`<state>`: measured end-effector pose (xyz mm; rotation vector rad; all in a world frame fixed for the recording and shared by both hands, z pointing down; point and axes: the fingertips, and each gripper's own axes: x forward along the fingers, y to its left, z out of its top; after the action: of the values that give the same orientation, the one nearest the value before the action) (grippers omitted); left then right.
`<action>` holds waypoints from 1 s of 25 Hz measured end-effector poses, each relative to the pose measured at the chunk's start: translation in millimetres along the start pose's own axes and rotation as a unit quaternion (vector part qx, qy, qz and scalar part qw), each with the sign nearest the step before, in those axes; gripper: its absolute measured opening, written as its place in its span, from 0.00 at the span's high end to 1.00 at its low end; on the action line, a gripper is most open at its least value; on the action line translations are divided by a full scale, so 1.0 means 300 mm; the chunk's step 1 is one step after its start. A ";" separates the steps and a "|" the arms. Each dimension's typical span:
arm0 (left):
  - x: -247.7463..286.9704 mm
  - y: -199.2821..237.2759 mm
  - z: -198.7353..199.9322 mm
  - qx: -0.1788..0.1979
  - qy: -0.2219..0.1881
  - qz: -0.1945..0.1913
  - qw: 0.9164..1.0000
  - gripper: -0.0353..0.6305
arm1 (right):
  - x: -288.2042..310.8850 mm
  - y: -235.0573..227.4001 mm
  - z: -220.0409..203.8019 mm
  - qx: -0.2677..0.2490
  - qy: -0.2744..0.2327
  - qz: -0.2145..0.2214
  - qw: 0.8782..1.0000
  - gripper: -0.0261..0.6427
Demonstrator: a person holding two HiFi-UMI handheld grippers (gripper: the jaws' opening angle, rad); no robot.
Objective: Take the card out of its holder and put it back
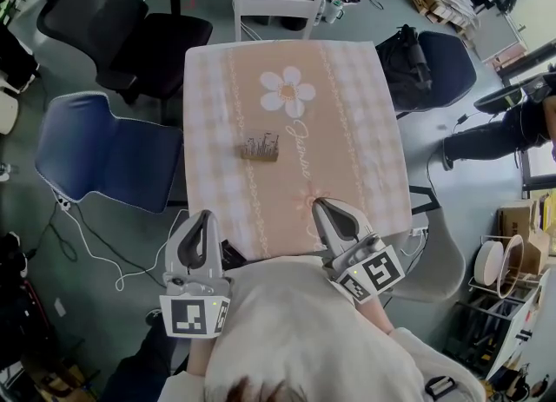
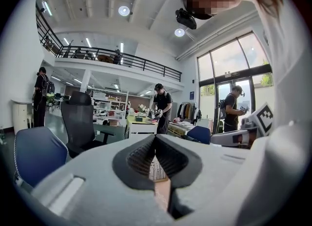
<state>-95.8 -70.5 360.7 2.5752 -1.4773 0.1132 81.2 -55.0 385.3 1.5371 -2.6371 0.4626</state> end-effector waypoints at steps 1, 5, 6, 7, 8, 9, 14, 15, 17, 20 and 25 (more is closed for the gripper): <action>0.001 -0.001 0.000 0.000 0.000 0.000 1.000 0.95 | 0.001 -0.001 0.001 0.000 0.000 0.000 1.000 0.96; 0.004 -0.005 0.000 -0.002 0.001 0.000 1.000 0.95 | 0.012 -0.006 0.005 -0.003 -0.002 0.007 1.000 0.96; 0.005 -0.004 -0.001 -0.002 0.001 0.000 1.000 0.95 | 0.017 -0.006 0.008 -0.003 -0.003 0.011 1.000 0.96; 0.005 -0.003 -0.001 -0.002 0.001 0.001 1.000 0.95 | 0.024 -0.007 0.014 -0.005 -0.006 0.015 1.000 0.96; 0.005 -0.001 0.000 -0.003 0.000 0.003 1.000 0.95 | 0.032 -0.010 0.021 -0.009 -0.009 0.020 1.000 0.96; 0.006 0.001 0.001 -0.003 0.000 0.004 1.000 0.95 | 0.042 -0.017 0.031 -0.014 -0.013 0.025 1.000 0.96; 0.007 0.005 0.000 -0.004 0.004 0.012 1.000 0.95 | 0.125 -0.080 0.068 -0.031 -0.019 0.051 0.998 0.92; 0.008 0.005 -0.001 -0.004 0.004 0.014 1.000 0.95 | 0.151 -0.097 0.072 -0.034 -0.017 0.057 0.998 0.89; 0.011 0.006 -0.001 -0.005 0.005 0.018 1.000 0.95 | 0.209 -0.130 0.074 -0.041 -0.012 0.073 0.996 0.86; 0.015 0.008 -0.004 -0.007 0.009 0.024 1.000 0.95 | 0.302 -0.168 0.054 -0.040 0.003 0.107 0.993 0.79; 0.032 0.020 -0.010 -0.012 0.016 0.032 0.999 0.95 | 0.453 -0.218 -0.036 -0.050 0.046 0.158 0.985 0.72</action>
<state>-96.1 -81.0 365.7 2.4958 -1.5410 0.1430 67.8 -196.4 437.3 1.0457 -2.7901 0.3977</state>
